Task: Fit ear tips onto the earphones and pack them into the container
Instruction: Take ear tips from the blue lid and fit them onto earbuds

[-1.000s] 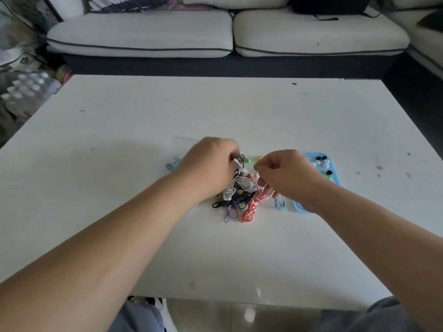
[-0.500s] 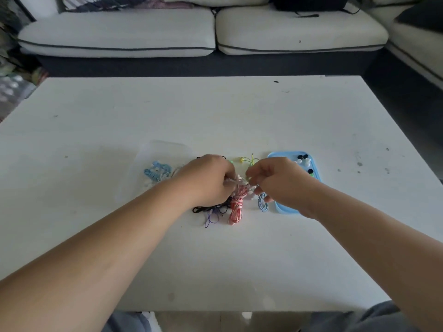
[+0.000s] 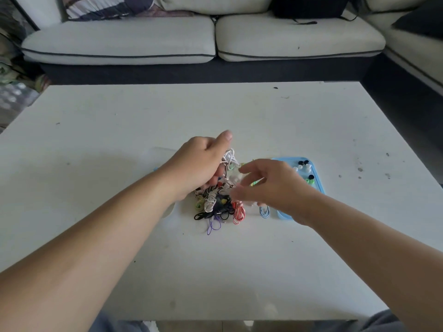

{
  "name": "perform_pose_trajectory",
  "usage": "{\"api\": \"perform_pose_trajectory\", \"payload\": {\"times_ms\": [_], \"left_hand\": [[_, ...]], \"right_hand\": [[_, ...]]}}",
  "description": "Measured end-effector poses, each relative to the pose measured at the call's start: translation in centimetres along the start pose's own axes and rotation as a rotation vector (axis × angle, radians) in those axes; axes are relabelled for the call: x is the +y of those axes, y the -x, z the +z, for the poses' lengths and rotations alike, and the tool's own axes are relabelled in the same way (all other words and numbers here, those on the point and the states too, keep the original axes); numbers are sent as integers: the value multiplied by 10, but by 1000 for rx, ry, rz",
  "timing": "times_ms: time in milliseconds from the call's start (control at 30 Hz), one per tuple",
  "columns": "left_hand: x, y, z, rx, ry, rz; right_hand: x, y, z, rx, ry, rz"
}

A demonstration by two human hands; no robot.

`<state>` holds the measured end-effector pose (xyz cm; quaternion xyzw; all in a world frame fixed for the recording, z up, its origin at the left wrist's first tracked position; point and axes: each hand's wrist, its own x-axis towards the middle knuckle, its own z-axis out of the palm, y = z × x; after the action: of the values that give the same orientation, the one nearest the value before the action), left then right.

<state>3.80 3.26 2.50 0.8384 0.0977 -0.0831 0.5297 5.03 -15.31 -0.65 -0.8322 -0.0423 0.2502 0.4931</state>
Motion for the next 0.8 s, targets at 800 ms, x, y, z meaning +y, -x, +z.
{"api": "perform_pose_trajectory", "payload": {"times_ms": [800], "left_hand": [[-4, 12, 8, -75, 214, 100]], "right_hand": [[-8, 3, -19, -191, -766, -91]]}}
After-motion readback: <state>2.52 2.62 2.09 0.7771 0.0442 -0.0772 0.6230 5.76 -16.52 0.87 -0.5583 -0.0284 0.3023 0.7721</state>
